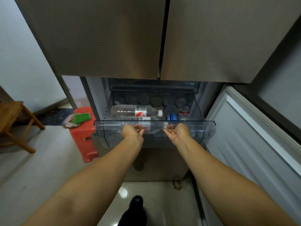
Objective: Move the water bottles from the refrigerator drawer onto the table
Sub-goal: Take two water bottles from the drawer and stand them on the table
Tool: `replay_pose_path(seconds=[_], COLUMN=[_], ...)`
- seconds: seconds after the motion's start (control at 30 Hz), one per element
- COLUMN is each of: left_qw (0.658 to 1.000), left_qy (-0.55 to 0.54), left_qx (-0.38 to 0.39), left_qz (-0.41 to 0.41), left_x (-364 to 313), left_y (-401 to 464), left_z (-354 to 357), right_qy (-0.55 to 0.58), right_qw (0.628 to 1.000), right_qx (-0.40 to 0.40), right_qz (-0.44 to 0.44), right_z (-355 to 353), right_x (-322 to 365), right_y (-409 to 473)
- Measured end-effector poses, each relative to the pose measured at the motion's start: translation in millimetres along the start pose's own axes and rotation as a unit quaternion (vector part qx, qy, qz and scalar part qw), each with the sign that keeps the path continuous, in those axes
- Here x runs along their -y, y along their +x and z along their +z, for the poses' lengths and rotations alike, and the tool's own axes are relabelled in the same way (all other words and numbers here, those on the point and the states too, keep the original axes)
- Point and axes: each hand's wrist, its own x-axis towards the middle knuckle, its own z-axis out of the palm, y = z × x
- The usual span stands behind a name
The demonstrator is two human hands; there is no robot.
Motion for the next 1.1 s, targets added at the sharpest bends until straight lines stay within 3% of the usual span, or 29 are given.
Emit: replay_pose_path(seconds=[0.33,0.53,0.7,0.77,0.9,1.1], left_qw=[0.999,0.999,0.99,0.971,0.892,0.774], left_qy=[0.011,0.037,0.119,0.203,0.405,0.578], left_qx=[-0.038,-0.009,0.06,0.099,0.177,0.259], left_qz=[-0.007,-0.011,-0.049,-0.078,-0.095,-0.028], left_x=[12,11,7,3,-8,-35], left_y=[-24,-17,-17,-20,-23,-46], left_z=[-40,-44,-54,-61,-67,-42], right_qy=[-0.034,-0.031,-0.039,-0.073,-0.194,-0.327], right_qw=[0.999,0.999,0.996,0.991,0.96,0.922], right_qx=[-0.019,-0.022,0.037,0.056,0.126,0.191], right_qz=[0.022,0.025,0.065,0.101,0.159,0.075], right_z=[-29,-31,-43,-48,-53,-31], right_x=[-21,-23,-21,-18,-3,30], right_y=[-52,-50,-60,-66,-74,-78])
